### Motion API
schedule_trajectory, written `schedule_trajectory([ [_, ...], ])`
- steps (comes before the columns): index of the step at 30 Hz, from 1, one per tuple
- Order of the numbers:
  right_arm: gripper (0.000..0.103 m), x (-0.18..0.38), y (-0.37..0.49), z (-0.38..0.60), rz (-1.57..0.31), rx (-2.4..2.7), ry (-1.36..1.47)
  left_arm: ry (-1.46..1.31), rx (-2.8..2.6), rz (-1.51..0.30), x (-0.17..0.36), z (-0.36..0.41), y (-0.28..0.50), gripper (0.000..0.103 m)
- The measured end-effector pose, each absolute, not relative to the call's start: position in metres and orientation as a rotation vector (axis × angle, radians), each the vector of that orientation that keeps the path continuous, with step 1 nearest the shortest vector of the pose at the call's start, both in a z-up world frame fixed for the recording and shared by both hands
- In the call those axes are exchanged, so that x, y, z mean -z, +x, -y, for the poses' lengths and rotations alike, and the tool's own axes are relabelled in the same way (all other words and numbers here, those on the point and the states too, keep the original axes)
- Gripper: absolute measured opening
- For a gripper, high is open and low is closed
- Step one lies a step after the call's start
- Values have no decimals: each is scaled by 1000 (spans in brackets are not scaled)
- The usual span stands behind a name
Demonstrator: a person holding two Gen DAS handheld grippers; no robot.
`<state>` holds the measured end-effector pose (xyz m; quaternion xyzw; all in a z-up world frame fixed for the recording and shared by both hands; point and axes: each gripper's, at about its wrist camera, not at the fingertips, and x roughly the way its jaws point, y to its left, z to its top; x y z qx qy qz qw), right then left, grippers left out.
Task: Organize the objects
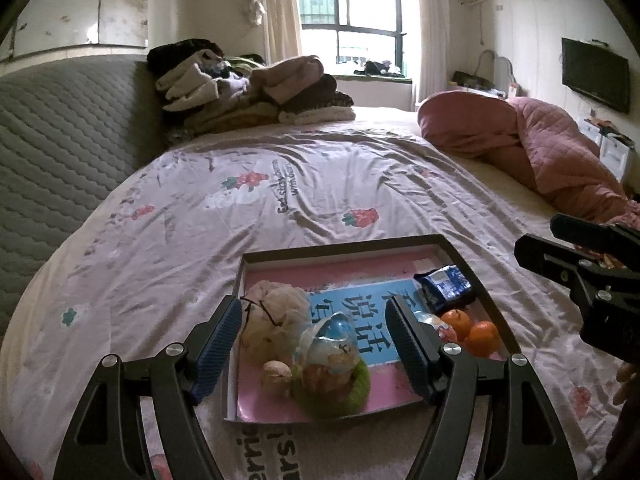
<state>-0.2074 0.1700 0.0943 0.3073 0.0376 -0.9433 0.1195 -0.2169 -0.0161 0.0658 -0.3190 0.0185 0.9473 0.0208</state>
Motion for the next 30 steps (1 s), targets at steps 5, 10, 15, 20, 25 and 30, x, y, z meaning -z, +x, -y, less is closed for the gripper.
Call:
schedule_trajectory([
  [5, 61, -97, -198, -171, -111, 2761, 877, -971, -2937, -67, -70, 13, -206, 75],
  [10, 62, -102, -191, -173, -96, 2761, 853, -946, -2944, -76, -75, 11, -196, 75],
  [15, 62, -105, -183, -175, -87, 2762, 837, -936, -2947, -75, -78, 11, -188, 75],
  [20, 62, -106, -175, -175, -94, 2761, 830, -933, -2953, -67, -80, 12, -183, 75],
  [25, 62, -108, -169, -177, -85, 2764, 814, -931, -2959, -69, -80, 11, -176, 75],
  [30, 62, -111, -164, -178, -74, 2765, 801, -935, -2958, -75, -78, 11, -169, 75],
])
